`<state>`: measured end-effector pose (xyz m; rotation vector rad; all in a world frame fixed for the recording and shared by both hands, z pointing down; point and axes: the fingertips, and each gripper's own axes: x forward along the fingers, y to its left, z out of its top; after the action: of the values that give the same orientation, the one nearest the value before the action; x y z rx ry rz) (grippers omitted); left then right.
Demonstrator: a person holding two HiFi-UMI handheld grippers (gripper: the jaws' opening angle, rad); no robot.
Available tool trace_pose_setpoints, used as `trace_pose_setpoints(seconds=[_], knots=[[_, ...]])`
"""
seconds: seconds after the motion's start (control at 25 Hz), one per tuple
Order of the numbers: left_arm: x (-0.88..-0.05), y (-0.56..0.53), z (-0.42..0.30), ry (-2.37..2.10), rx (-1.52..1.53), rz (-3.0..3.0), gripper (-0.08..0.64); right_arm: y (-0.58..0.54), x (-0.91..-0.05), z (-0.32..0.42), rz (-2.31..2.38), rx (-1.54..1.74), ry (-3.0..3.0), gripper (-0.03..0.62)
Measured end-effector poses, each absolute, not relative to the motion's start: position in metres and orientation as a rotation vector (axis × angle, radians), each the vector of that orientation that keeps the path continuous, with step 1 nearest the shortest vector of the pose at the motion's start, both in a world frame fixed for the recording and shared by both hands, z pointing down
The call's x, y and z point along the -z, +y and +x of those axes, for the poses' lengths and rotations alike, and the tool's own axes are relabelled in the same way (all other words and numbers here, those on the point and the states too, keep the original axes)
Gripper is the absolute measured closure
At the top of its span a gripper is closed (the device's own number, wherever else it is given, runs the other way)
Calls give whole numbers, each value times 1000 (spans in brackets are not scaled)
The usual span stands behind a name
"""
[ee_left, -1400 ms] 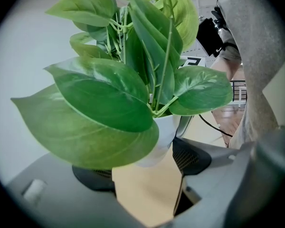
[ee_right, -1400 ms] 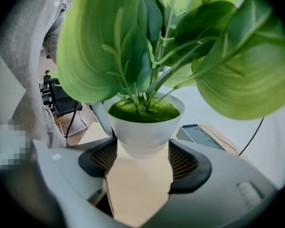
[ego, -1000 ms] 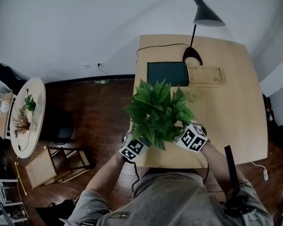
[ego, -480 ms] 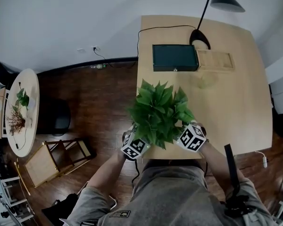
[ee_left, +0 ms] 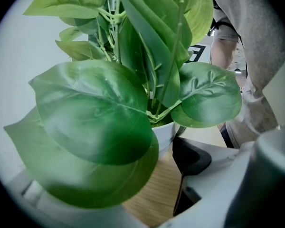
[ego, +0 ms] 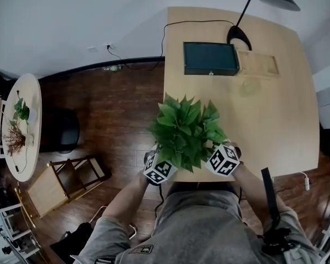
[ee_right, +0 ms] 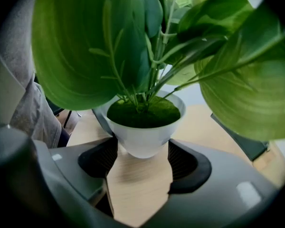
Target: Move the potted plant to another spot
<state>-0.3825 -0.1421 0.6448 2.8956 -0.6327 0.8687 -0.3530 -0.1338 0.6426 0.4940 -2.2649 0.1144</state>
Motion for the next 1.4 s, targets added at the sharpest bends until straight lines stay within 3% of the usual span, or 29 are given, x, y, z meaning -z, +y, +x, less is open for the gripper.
trace_pose_setpoints(seconds=[1.4], knots=[[-653, -138, -396, -632, -902, 2902, 192, -128, -656, -361, 518, -223, -2284, 258]])
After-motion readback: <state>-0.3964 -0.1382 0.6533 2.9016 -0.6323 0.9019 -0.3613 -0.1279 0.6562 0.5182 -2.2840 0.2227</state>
